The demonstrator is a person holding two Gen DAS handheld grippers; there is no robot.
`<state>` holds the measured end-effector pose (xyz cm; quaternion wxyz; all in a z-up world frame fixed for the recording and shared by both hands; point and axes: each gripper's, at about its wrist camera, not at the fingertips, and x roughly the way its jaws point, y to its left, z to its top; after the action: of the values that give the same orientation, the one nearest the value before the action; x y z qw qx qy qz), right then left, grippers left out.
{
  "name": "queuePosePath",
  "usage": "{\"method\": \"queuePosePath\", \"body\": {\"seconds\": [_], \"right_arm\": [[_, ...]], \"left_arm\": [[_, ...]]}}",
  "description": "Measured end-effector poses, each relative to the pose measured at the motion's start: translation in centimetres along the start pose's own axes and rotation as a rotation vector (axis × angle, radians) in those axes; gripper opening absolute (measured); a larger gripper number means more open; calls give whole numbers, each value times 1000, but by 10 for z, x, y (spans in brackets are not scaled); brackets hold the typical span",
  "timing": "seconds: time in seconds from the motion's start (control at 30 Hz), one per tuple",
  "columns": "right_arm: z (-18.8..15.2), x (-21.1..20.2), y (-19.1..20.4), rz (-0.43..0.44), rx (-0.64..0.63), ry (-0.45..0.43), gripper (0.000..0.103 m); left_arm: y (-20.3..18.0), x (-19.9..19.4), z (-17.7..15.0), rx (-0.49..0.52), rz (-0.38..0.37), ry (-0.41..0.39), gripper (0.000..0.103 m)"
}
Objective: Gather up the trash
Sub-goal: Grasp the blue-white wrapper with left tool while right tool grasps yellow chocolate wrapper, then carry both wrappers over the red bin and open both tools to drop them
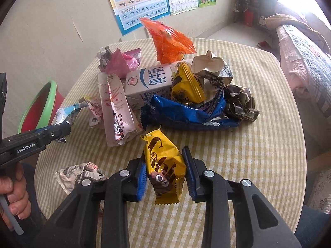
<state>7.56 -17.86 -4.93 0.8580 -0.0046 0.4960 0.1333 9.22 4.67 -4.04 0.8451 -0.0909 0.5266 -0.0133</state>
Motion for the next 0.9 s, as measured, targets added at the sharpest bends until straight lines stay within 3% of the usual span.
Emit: {"method": "queuePosePath", "body": {"seconds": [0.47, 0.9], "right_arm": [[1, -38, 13, -27, -25, -77, 31], [22, -70, 53, 0, -83, -155, 31]], "left_arm": [[3, -41, -11, -8, -25, -72, 38], [15, -83, -5, -37, -42, -164, 38]]}}
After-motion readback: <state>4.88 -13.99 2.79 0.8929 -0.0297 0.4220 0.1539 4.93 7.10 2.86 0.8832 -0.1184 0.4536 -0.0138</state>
